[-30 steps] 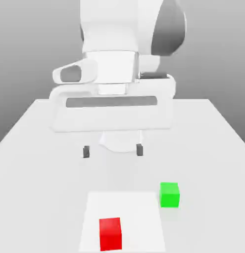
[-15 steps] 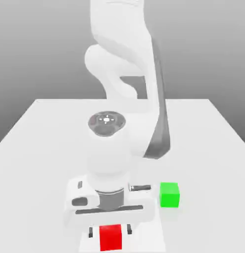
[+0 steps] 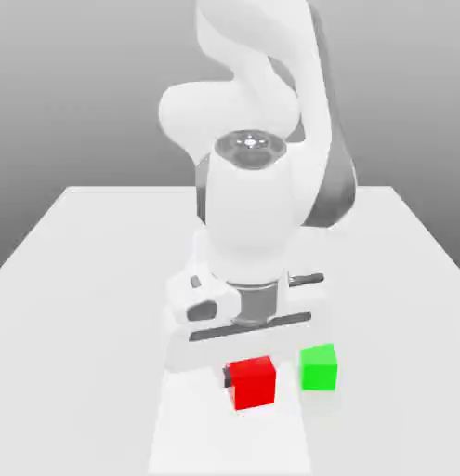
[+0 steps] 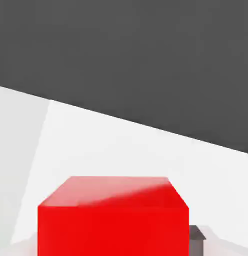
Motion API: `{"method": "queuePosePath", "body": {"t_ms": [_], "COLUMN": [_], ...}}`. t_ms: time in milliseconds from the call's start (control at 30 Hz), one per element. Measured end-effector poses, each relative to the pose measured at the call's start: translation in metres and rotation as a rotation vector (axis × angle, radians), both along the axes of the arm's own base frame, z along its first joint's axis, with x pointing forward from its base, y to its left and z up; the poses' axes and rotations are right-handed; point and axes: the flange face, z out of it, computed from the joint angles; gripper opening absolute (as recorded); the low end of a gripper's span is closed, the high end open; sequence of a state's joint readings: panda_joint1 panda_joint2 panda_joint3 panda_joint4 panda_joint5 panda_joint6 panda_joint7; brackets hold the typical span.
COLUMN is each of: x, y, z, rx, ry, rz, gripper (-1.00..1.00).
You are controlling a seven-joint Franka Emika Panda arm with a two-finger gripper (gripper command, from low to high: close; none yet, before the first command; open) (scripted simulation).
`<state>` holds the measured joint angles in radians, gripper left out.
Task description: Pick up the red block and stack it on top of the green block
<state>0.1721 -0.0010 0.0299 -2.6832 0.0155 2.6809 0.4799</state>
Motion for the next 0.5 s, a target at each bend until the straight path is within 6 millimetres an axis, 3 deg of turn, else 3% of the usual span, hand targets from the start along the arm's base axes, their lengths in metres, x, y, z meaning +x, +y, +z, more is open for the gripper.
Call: {"method": "queuePosePath", "body": {"t_ms": [33,167,400,433,500], "x": [-0.015,-0.069,-0.080,-0.081,-0.081], "y": [0.016,0.046,0.053,0.052,0.052], "z": [0.003,0.010,-0.046,-0.052,-0.052], "rx": [-0.001,-0.004,-0.006,-0.006,-0.006], "ry": [0.000,-0.002,-0.003,-0.003,-0.003], "rz": [0.070,0.281,0.332,0.332,0.332], "gripper": [-1.00,-1.00,-1.00,1.00,1.00]}}
